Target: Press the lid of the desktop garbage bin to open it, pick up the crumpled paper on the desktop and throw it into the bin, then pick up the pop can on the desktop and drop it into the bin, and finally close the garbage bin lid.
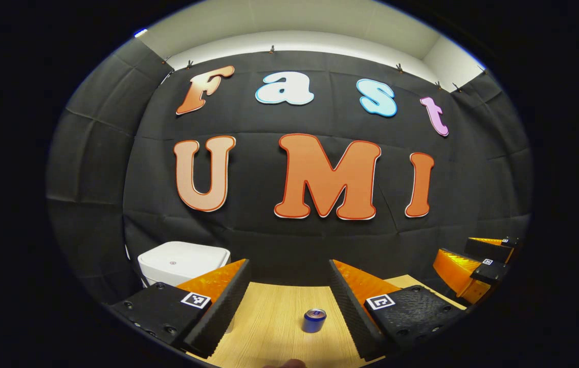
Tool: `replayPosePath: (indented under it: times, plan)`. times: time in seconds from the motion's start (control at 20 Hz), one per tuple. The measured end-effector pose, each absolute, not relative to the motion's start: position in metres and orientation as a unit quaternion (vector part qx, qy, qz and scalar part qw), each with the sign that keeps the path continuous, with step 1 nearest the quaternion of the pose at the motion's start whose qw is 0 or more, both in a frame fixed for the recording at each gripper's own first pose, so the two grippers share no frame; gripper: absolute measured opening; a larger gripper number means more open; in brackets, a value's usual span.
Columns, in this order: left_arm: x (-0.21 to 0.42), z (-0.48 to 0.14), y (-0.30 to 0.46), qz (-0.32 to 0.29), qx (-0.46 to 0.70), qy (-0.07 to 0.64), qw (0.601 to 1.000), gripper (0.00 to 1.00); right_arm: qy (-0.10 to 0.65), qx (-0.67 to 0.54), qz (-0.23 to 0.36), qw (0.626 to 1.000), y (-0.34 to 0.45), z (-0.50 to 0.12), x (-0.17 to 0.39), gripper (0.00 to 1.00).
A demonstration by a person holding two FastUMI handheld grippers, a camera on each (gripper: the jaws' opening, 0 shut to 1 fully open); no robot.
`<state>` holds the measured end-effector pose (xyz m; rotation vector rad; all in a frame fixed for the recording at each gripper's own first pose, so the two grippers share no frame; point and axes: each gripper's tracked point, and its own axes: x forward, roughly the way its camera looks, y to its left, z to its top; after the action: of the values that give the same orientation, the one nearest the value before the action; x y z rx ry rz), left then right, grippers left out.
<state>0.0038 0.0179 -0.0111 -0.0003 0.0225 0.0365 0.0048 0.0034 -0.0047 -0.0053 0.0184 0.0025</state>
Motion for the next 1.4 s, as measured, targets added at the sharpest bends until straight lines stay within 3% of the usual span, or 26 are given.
replayPosePath:
  times: [1.4]
  plan:
    - [0.001, -0.019, 0.013, 0.006, 0.016, 0.026, 1.000, 0.94, 0.017, -0.011, 0.017, 1.000, 0.010, -0.007, -0.002, 0.94]
